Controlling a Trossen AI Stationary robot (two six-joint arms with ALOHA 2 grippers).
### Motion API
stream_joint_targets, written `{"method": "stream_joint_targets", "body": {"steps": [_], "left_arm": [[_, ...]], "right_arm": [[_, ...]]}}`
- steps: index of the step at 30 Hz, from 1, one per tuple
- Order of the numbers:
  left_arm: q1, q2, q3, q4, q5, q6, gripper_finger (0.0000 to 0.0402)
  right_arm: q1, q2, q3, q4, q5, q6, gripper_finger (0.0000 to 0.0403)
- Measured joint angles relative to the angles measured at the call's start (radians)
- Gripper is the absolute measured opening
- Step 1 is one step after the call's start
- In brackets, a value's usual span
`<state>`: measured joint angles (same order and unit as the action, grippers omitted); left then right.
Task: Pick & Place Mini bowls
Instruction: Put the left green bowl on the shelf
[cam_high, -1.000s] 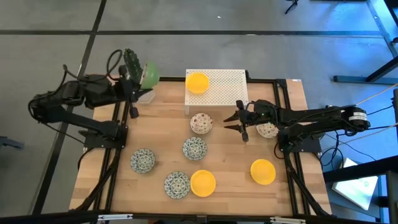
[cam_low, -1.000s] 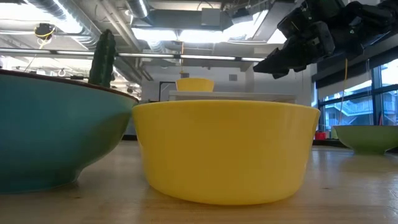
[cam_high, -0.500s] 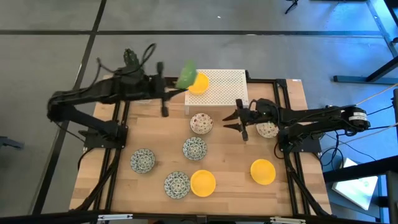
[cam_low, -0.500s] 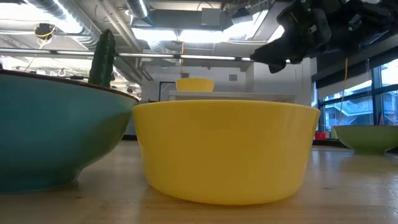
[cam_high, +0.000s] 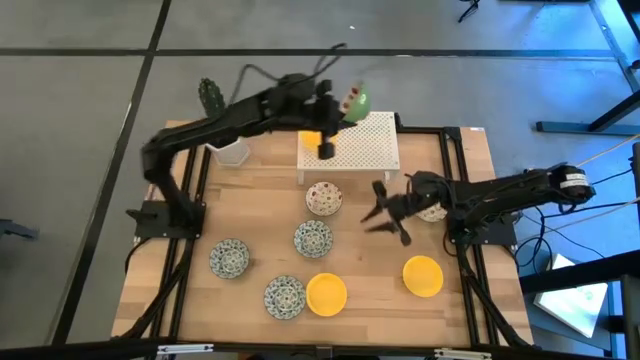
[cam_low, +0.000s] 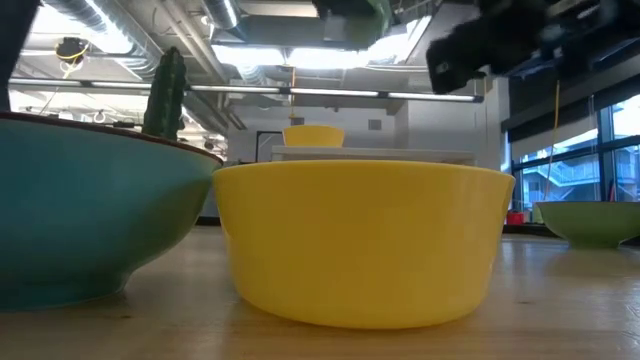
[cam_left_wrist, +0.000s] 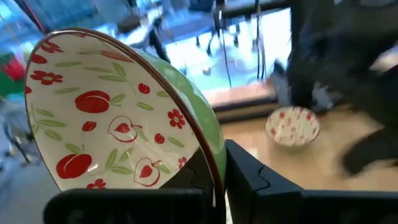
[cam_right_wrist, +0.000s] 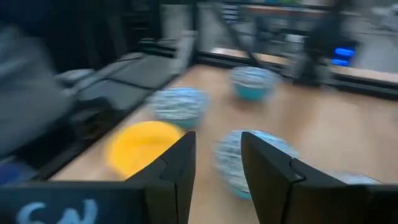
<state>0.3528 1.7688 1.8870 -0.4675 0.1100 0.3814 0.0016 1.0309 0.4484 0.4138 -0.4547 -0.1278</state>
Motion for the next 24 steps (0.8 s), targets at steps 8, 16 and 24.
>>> {"method": "stream_joint_targets", "body": {"steps": [8, 16, 24], "left_arm": [[0.035, 0.241, 0.219, -0.165, 0.016, 0.074, 0.0013], [-0.008, 0.422, 0.399, -0.291, -0.136, 0.172, 0.0013], [-0.063, 0.502, 0.461, -0.345, -0.273, 0.288, 0.0013]], "right_arm": [[0.227, 0.0, 0.0, -0.053, -0.062, -0.037, 0.0129], [0.39, -0.005, 0.0, -0.051, -0.009, -0.111, 0.0129], [0.403, -0.035, 0.0, -0.049, 0.021, -0.117, 0.0129]]}}
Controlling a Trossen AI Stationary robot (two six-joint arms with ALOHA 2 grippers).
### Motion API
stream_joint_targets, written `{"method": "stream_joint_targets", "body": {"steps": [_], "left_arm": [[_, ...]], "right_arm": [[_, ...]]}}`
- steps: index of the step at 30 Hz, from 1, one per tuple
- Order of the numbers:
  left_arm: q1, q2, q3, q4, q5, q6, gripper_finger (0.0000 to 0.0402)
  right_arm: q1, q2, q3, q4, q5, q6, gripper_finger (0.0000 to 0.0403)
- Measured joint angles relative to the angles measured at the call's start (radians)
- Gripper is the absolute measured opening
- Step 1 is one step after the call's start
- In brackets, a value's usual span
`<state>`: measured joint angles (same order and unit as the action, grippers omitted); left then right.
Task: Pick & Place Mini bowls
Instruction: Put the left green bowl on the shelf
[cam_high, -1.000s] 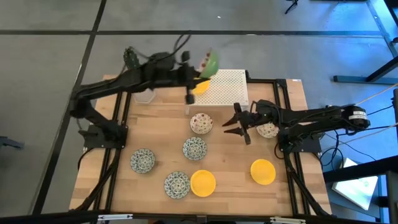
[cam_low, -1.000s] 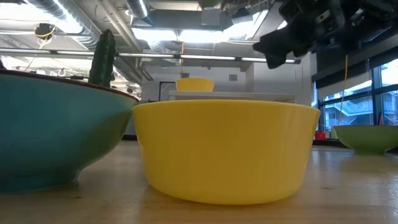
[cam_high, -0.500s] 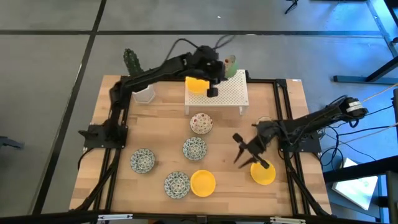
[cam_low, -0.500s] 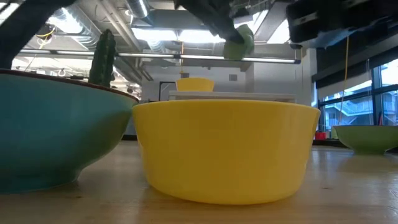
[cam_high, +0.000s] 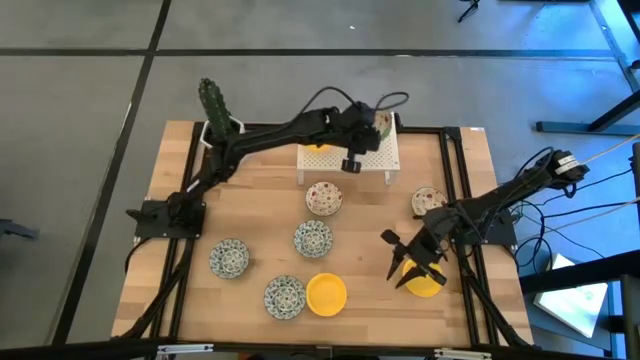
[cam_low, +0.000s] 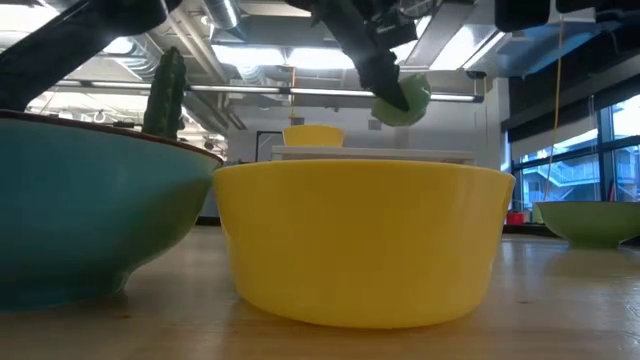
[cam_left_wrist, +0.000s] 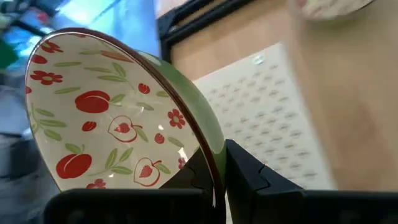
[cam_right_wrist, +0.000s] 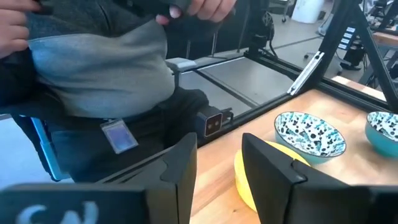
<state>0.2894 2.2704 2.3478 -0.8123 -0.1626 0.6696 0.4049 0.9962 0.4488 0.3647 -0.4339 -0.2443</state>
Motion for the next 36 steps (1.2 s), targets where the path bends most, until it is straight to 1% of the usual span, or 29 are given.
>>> {"method": "stream_joint_targets", "body": {"steps": [4, 5, 8, 16, 24, 30, 36], "left_arm": [[-0.014, 0.023, -0.002, -0.016, -0.108, 0.043, 0.0013], [-0.016, 0.026, -0.002, -0.001, -0.119, 0.053, 0.0013], [-0.019, 0.027, -0.002, -0.026, -0.13, 0.06, 0.0013], [-0.021, 0.038, -0.002, -0.095, -0.102, 0.076, 0.0013], [-0.03, 0.038, -0.002, -0.148, -0.108, 0.103, 0.0013], [-0.036, 0.038, -0.002, -0.143, -0.109, 0.106, 0.0013], [-0.036, 0.05, -0.002, -0.171, -0.121, 0.126, 0.0013]], "right_arm": [[0.0, -0.001, 0.0, -0.002, -0.002, 0.0, 0.0129], [0.0, -0.001, 0.0, -0.004, -0.002, 0.0, 0.0129], [0.007, -0.001, 0.0, -0.008, -0.003, 0.0, 0.0129], [0.018, -0.014, 0.0, -0.037, -0.013, 0.0, 0.0129], [0.032, -0.019, 0.0, -0.052, -0.012, 0.0, 0.0129], [0.032, -0.019, 0.0, -0.065, -0.012, 0.0, 0.0129], [0.032, -0.019, 0.0, -0.076, -0.012, 0.0, 0.0129]]}}
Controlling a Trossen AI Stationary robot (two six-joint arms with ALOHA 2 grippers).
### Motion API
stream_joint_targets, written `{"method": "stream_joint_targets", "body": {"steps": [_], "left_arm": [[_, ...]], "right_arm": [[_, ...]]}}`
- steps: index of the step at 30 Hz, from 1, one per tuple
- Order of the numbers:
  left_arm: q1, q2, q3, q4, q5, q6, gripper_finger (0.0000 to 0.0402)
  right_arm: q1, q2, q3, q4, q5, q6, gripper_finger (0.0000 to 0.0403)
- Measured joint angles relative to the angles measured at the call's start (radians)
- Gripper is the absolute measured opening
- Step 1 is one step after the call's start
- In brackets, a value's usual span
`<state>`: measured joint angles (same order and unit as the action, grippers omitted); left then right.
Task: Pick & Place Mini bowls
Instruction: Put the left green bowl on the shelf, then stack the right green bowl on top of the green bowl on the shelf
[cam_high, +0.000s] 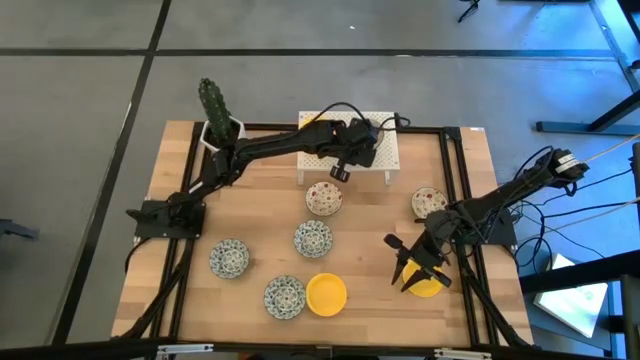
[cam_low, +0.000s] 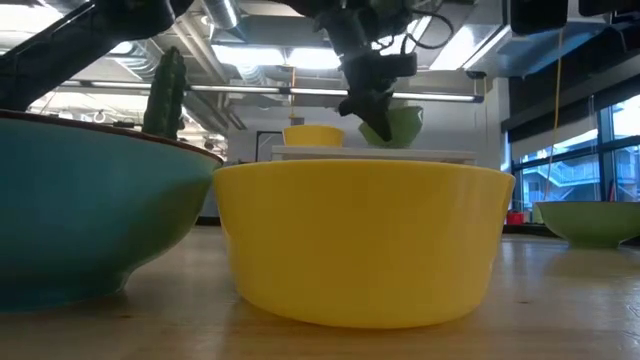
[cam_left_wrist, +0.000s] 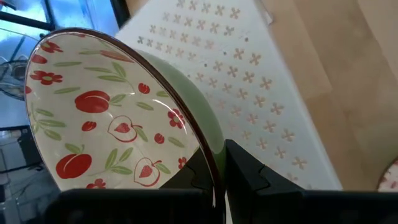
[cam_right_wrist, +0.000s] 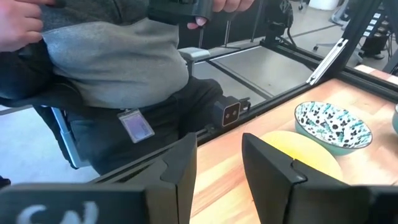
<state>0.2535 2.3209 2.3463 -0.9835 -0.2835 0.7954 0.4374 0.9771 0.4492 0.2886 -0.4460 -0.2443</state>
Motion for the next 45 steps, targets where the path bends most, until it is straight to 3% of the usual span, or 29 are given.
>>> {"method": "stream_joint_targets", "body": {"steps": [9, 22, 30, 36, 40, 42, 45], "left_arm": [[-0.018, 0.051, 0.005, -0.011, -0.102, 0.039, 0.002], [-0.04, 0.015, 0.007, 0.025, -0.037, 0.074, 0.0111], [-0.059, -0.021, 0.007, 0.026, -0.087, 0.081, 0.0156], [-0.127, -0.146, 0.008, -0.016, -0.103, 0.114, 0.0176], [-0.176, -0.313, 0.008, -0.11, -0.18, 0.067, 0.0179], [-0.179, -0.425, 0.008, -0.185, -0.142, -0.026, 0.0173], [-0.145, -0.589, 0.007, -0.292, 0.0, -0.218, 0.0153]], "right_arm": [[0.0, 0.0, 0.0, -0.016, 0.0, -0.003, 0.0129], [0.0, -0.001, 0.0, -0.034, 0.0, 0.004, 0.0129], [0.004, -0.001, 0.0, -0.04, 0.0, 0.008, 0.0129], [0.004, -0.001, 0.0, -0.04, 0.001, 0.013, 0.0129], [0.005, -0.001, 0.0, -0.04, 0.001, 0.022, 0.0129], [0.005, -0.001, 0.0, -0.044, 0.004, 0.026, 0.0129], [0.005, -0.001, 0.0, -0.047, 0.009, 0.026, 0.0129]]}}
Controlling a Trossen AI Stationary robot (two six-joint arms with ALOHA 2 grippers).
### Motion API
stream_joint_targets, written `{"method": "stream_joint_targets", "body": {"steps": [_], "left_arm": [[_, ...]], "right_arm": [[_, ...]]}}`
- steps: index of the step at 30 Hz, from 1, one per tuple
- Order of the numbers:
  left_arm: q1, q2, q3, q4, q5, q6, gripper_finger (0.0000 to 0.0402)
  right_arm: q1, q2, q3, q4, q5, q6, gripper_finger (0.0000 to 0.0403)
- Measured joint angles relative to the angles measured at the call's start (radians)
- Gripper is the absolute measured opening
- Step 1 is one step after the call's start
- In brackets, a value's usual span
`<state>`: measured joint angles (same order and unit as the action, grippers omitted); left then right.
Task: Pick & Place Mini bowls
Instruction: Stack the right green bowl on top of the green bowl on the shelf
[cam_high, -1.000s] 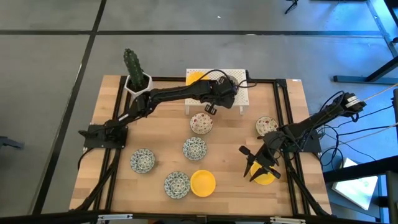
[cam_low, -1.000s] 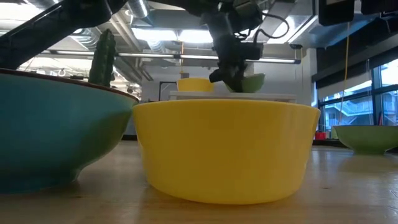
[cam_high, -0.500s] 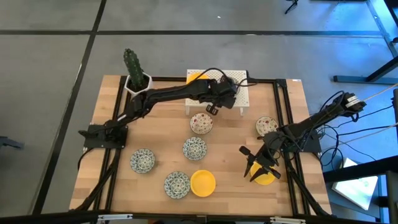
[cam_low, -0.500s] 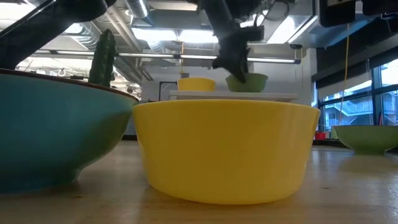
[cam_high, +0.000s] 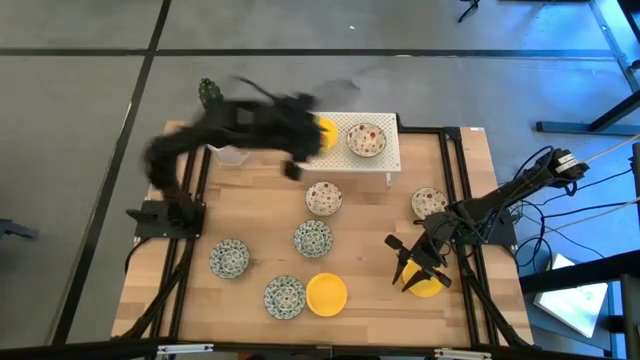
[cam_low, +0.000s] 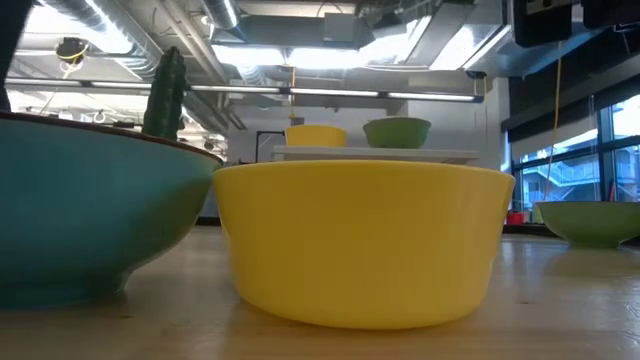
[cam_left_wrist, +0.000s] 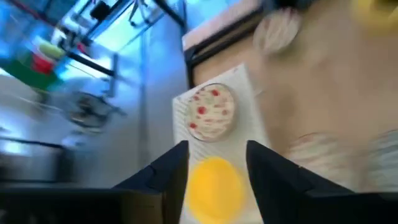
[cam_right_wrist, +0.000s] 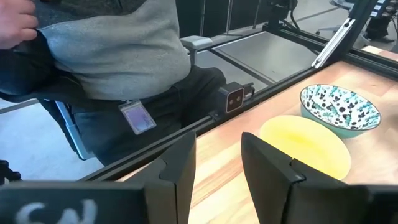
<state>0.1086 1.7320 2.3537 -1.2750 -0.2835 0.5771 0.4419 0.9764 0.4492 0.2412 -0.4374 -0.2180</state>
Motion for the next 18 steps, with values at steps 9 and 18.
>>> {"method": "stream_joint_targets", "body": {"steps": [9, 18], "left_arm": [[0.134, -0.451, -0.344, 0.053, 0.265, -0.317, 0.002], [0.139, -0.922, -1.192, 0.755, 0.31, -0.513, 0.0002]], "right_arm": [[0.0, 0.0, 0.0, 0.0, 0.075, -0.007, 0.0129], [0.0, 0.0, 0.0, 0.001, 0.175, -0.027, 0.0129]]}}
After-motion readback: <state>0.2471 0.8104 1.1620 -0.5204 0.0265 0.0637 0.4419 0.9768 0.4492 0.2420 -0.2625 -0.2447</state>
